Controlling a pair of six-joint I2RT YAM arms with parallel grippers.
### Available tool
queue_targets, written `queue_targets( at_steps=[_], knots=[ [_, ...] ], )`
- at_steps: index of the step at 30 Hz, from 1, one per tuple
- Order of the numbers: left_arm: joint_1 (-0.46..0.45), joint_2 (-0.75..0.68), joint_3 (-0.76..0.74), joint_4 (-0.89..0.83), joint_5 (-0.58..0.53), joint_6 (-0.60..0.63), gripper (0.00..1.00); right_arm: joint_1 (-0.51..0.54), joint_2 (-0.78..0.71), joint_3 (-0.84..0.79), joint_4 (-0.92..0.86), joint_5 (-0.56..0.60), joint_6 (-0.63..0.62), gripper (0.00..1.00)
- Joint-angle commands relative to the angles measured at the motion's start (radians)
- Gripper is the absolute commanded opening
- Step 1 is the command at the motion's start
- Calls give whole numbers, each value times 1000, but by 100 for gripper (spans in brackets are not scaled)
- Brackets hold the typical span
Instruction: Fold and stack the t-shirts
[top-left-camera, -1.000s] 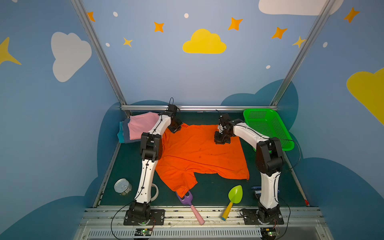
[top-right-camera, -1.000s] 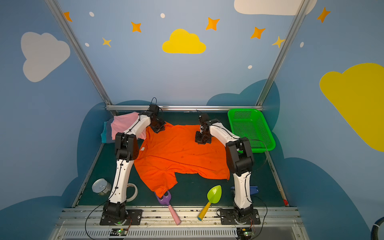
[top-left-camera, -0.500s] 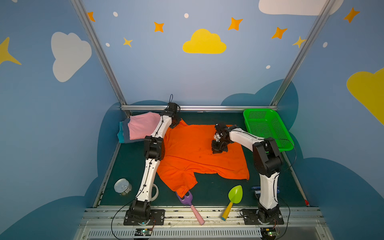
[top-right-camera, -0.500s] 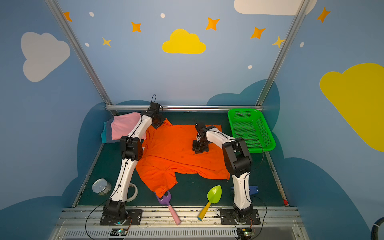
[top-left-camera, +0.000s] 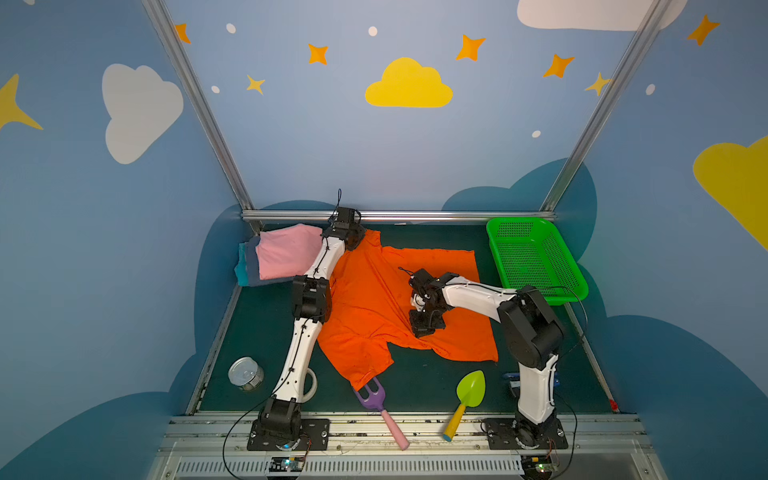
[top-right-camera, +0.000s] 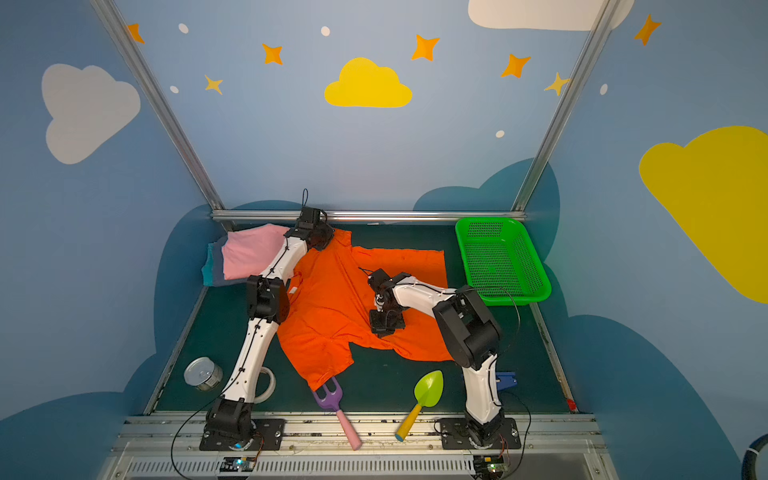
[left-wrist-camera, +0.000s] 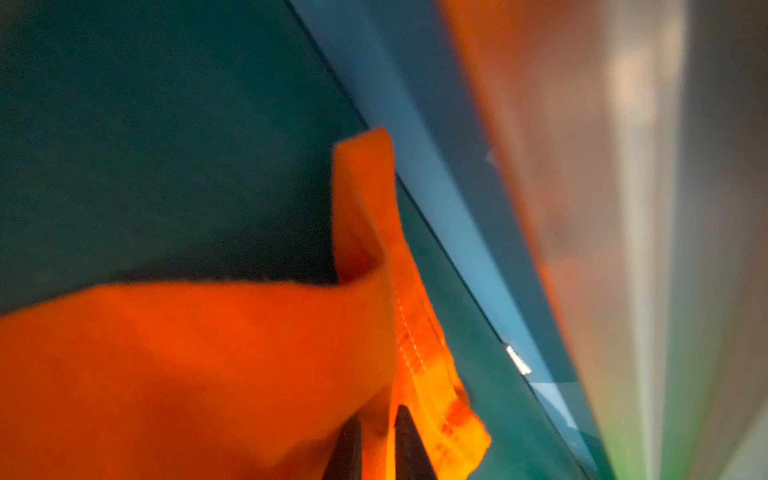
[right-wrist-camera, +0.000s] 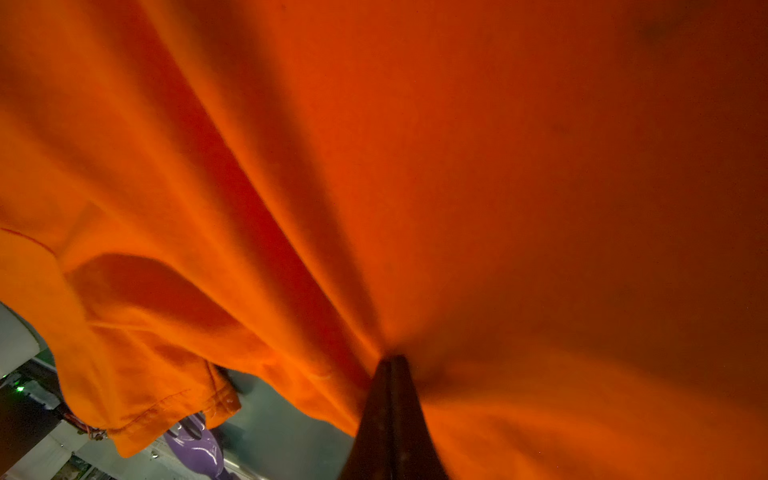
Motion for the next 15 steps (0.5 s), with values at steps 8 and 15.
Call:
queue_targets(
  at_steps=[8, 15],
  knots=[
    [42, -238, -117, -174, 95, 76, 14, -15, -43, -44, -101, 38, -18, 0],
    [60, -674, -676, -135, -5, 173, 15, -130, -116, 174, -142, 57, -93, 0]
  ],
)
